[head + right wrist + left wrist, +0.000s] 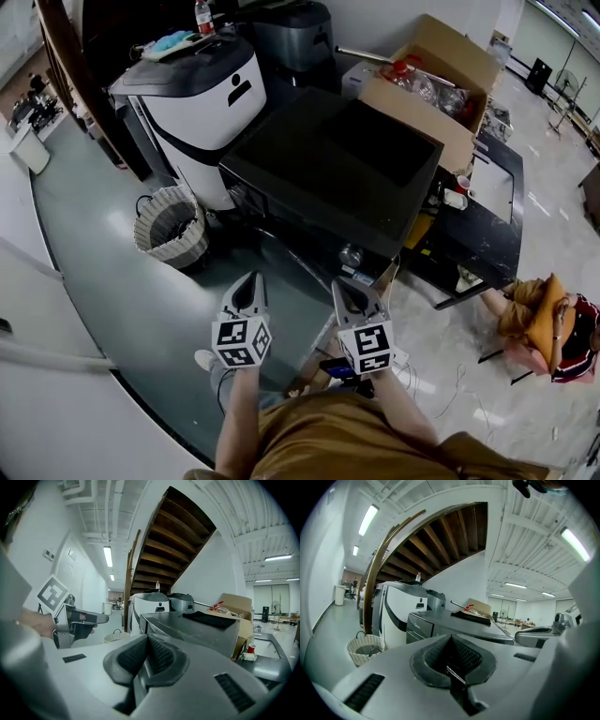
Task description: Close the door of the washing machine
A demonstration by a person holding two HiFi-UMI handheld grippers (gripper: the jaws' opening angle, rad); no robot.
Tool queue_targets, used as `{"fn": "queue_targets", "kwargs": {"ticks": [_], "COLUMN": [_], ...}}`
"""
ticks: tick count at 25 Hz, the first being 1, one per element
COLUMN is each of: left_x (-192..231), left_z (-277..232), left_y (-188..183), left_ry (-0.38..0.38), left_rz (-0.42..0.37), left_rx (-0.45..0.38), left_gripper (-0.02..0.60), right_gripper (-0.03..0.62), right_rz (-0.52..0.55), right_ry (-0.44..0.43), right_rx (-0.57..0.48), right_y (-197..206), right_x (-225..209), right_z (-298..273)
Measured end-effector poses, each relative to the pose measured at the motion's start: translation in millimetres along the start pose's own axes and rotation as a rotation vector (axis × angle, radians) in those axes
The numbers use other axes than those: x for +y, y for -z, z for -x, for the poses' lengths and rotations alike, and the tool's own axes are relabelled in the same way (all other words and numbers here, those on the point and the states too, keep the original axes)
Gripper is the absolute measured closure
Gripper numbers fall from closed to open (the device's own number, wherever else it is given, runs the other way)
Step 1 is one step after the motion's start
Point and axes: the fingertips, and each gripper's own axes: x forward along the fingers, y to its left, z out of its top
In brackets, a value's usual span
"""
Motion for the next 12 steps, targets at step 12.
{"fn": "queue_targets", "kwargs": {"ticks": [12], "left_x": [24.8], "left_z": [19.9], "left_y": [2.3], "left_ry": [-0.025], "left_rz": [0.023], "left_rx": [-0.014], "left_gripper": [0.557], "right_gripper": [0.582], "right_rz": [0.027], "right_ry": [-0.062], "right_rx": [0.002], "right_y": [-2.4], "right_x": [35.5], "right_z": [-11.8]}}
